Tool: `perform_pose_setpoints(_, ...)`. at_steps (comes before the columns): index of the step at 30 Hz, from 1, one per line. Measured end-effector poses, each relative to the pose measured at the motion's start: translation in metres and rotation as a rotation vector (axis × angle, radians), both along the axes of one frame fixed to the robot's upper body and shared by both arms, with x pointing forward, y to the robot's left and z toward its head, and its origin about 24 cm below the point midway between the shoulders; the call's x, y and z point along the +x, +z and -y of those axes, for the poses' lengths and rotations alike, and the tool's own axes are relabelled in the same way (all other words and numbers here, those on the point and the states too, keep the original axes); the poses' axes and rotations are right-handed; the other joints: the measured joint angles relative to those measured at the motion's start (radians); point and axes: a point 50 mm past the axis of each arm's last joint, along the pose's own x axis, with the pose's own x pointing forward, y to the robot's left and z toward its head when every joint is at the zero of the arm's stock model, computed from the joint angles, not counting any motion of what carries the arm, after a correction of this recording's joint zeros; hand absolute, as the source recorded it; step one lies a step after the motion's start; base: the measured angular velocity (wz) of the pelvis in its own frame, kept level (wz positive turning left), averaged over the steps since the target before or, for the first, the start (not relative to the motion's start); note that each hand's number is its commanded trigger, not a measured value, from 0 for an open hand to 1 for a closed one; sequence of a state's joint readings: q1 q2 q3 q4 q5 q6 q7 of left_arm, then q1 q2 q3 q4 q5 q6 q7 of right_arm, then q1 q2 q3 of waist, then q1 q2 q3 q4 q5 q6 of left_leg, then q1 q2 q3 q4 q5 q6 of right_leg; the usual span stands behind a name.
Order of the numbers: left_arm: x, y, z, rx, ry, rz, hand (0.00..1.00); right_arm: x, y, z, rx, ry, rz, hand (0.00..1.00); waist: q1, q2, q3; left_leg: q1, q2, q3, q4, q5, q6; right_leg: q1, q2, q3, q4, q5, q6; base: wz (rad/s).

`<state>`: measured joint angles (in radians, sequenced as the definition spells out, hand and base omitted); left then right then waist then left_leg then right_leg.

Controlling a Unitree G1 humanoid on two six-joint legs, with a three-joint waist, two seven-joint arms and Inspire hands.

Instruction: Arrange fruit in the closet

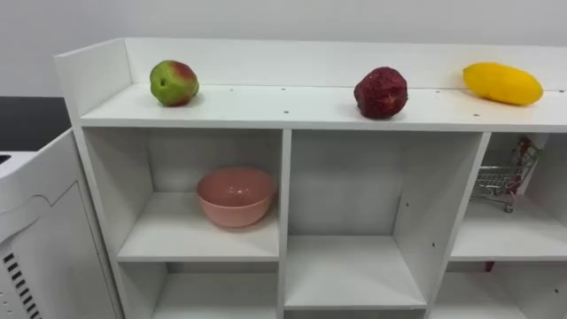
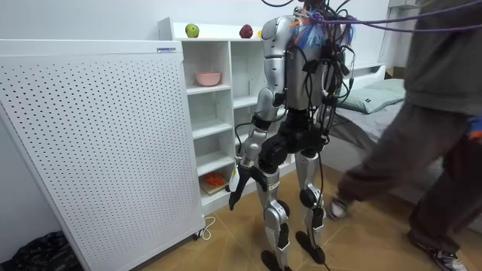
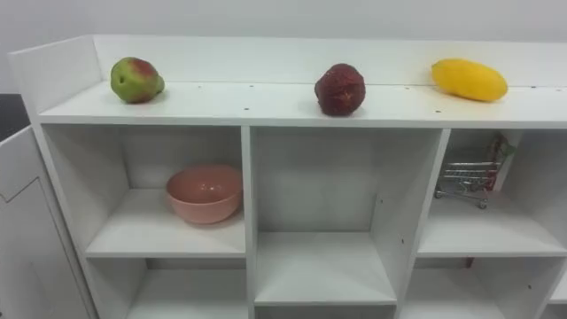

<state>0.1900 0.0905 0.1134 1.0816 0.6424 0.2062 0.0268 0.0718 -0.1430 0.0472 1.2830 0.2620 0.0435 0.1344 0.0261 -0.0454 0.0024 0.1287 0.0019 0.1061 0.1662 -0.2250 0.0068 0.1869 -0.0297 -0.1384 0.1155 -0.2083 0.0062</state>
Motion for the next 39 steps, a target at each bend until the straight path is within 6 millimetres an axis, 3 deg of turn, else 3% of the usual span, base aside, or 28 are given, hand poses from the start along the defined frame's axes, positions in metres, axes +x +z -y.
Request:
perform_pose_setpoints(6, 0.002, 0.0, 0.001, -0.006, -0.004, 0.014, 0.0, 0.0, 0.0, 0.0, 0.0, 0.0, 0.003, 0.0, 0.0, -0.004, -0.004, -0.013, 0.0, 0.0, 0.002, 0.0, 0.0, -0.014, 0.0, 0.001, 0.002, 0.0, 0.0, 0.0)
perform_pose_setpoints(11, 0.003, 0.0, 0.001, -0.002, -0.008, 0.03, 0.0, -0.001, 0.0, 0.0, -0.023, -0.002, 0.002, 0.0, 0.002, 0.007, -0.0067, -0.008, 0.001, 0.0, 0.004, 0.0, 0.0, -0.013, 0.001, 0.004, 0.004, 0.001, 0.0, 0.0)
perform_pose_setpoints(14, 0.003, -0.001, 0.003, 0.004, -0.009, 0.045, 0.0, -0.002, 0.0, 0.001, -0.042, -0.039, 0.002, 0.0, 0.002, 0.011, -0.0045, 0.0, 0.002, 0.0, 0.004, 0.0, 0.0, -0.008, 0.001, 0.007, 0.007, 0.001, -0.001, -0.01)
perform_pose_setpoints(19, 0.003, -0.001, 0.002, 0.01, -0.002, 0.068, 0.0, -0.001, 0.001, 0.008, -0.084, -0.164, 0.018, 0.0, -0.012, 0.017, 0.0102, 0.002, 0.002, -0.001, 0.003, -0.002, 0.002, 0.001, 0.001, 0.008, 0.019, 0.001, -0.001, 0.0)
perform_pose_setpoints(22, 0.001, 0.0, 0.0, 0.013, 0.016, 0.076, 0.0, 0.013, 0.006, 0.016, -0.119, -0.243, 0.084, 0.0, -0.028, 0.015, 0.0076, 0.002, 0.002, -0.003, 0.004, -0.003, 0.002, 0.001, 0.002, 0.007, 0.02, 0.001, -0.001, -0.01)
perform_pose_setpoints(25, 0.003, 0.001, -0.004, 0.023, 0.038, 0.101, 0.0, 0.041, 0.018, 0.032, -0.173, -0.376, 0.209, 0.0, -0.034, 0.012, 0.006, 0.005, 0.001, 0.001, 0.007, -0.002, 0.003, -0.008, 0.001, 0.014, 0.019, 0.001, -0.001, -0.07)
perform_pose_setpoints(28, 0.006, 0.003, -0.009, 0.054, 0.056, 0.134, 0.0, 0.08, 0.04, 0.049, -0.232, -0.468, 0.384, 0.0, -0.045, 0.002, 0.0036, 0.006, -0.001, 0.006, 0.005, -0.001, 0.004, -0.016, 0.0, 0.025, 0.019, 0.001, 0.0, -0.08)
perform_pose_setpoints(30, 0.004, 0.004, -0.012, 0.065, 0.082, 0.144, 0.0, 0.119, 0.074, 0.059, -0.287, -0.488, 0.6, 0.0, -0.047, 0.003, 0.002, 0.006, -0.002, 0.002, 0.003, -0.001, 0.004, -0.016, 0.001, 0.03, 0.02, 0.001, 0.0, -0.19)
perform_pose_setpoints(33, 0.004, 0.007, -0.019, 0.099, 0.073, 0.162, 0.0, 0.156, 0.123, 0.063, -0.36, -0.449, 0.858, 0.0, -0.05, -0.009, -0.0005, 0.005, 0.002, 0.004, 0.001, 0.0, 0.003, -0.025, 0.004, 0.033, 0.021, 0.001, 0.0, -0.03)
perform_pose_setpoints(39, -0.003, 0.006, -0.014, 0.103, 0.07, 0.156, 0.0, 0.193, 0.208, 0.054, -0.518, -0.357, 1.228, 0.0, -0.032, -0.005, -0.0022, 0.006, 0.001, 0.005, 0.0, 0.0, 0.003, -0.03, 0.004, 0.052, 0.026, 0.001, 0.0, -0.05)
